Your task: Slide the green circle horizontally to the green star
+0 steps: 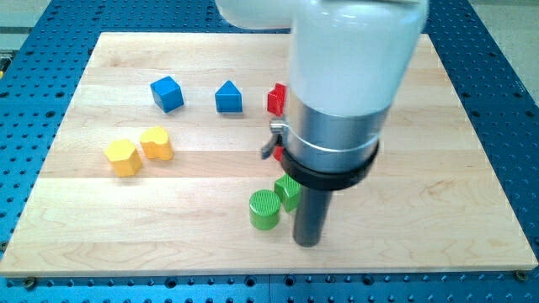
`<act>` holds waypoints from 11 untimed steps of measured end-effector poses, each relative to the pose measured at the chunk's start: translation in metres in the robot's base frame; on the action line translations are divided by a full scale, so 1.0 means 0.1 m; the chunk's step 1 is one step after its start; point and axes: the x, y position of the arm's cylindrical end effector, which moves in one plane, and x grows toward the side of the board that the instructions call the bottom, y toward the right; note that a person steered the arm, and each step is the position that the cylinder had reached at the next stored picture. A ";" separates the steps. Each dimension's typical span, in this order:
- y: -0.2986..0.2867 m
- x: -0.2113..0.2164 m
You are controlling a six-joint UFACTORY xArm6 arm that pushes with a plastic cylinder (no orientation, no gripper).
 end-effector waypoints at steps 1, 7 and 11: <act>-0.27 -0.08; -0.82 -0.07; -0.90 -0.25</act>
